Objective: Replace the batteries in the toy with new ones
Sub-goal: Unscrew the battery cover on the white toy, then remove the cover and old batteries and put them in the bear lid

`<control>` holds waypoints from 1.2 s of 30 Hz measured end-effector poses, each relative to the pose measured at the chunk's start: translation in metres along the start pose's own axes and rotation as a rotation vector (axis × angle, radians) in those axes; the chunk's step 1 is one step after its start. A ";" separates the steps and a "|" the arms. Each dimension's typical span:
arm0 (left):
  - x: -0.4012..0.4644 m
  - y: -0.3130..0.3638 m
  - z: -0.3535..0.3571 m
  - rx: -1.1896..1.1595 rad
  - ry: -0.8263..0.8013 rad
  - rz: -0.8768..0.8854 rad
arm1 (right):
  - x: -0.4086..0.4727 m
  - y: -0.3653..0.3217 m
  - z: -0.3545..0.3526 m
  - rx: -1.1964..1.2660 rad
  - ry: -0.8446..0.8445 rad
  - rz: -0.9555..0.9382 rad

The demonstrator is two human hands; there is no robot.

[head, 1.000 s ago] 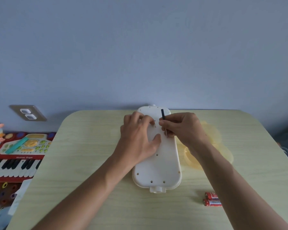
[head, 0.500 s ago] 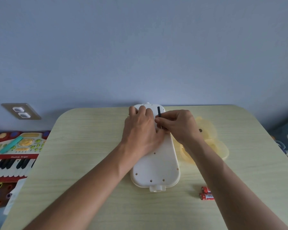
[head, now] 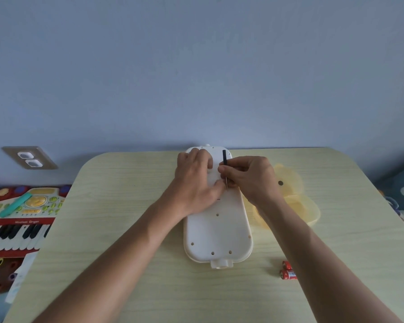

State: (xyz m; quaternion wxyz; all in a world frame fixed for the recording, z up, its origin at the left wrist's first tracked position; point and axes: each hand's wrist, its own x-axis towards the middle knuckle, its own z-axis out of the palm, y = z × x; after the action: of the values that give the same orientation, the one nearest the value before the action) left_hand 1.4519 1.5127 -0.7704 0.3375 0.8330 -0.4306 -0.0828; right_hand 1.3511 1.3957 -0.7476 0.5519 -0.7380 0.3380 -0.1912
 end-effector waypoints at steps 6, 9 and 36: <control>-0.007 -0.006 -0.019 -0.112 -0.055 -0.006 | 0.000 0.002 0.000 -0.011 0.029 0.006; -0.013 -0.001 -0.019 -0.083 0.049 -0.022 | -0.003 -0.002 -0.001 0.040 0.040 0.029; -0.093 -0.071 -0.053 0.067 0.187 -0.152 | -0.086 0.068 -0.143 -0.434 0.407 0.214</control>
State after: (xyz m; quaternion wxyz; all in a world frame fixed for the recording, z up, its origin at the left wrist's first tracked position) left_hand 1.4640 1.6388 -0.7895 0.3410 0.8780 -0.3355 -0.0156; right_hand 1.1779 1.3472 -0.7582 0.3198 -0.7453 0.5501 -0.1991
